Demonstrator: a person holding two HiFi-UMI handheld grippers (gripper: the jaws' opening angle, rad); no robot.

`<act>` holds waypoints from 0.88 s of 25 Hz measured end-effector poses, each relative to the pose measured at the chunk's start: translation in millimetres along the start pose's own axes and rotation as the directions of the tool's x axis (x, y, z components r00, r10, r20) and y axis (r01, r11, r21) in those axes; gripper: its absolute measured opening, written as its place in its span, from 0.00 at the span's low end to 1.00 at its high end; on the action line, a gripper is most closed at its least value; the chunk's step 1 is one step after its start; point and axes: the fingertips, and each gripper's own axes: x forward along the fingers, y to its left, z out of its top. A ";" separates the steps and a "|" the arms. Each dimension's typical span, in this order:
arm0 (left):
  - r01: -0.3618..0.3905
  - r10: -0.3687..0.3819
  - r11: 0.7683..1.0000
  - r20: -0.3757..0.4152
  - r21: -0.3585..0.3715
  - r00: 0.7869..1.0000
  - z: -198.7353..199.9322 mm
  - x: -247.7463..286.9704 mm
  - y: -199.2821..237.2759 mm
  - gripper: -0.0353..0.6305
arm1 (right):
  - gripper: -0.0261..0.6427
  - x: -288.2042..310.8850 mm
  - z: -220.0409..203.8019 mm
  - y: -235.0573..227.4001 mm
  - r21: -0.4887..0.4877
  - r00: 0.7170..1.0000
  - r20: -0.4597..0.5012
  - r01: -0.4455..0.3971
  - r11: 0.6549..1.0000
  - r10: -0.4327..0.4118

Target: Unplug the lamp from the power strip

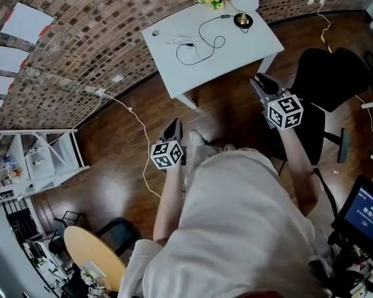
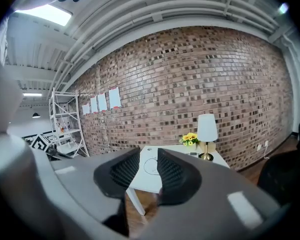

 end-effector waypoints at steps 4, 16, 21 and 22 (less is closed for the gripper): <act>-0.025 0.025 1.000 -0.009 -0.006 1.000 -22.0 -18.7 -8.4 0.06 | 0.19 -17.6 -34.0 -10.3 0.035 1.000 -0.023 0.016 0.999 -0.015; -0.041 0.040 0.999 -0.043 -0.032 0.998 -39.5 -45.8 -11.2 0.06 | 0.18 -19.5 -61.7 9.8 0.075 0.997 -0.070 -0.010 0.997 0.015; 0.045 -0.045 0.999 -0.062 -0.014 0.997 -41.3 -33.1 -28.1 0.06 | 0.18 -15.4 -68.0 16.8 0.071 0.996 -0.088 -0.010 0.997 0.016; 0.058 -0.059 0.998 -0.067 -0.005 0.996 -40.6 -34.7 -28.3 0.06 | 0.18 -14.4 -68.0 22.2 0.072 0.996 -0.090 -0.006 0.997 0.012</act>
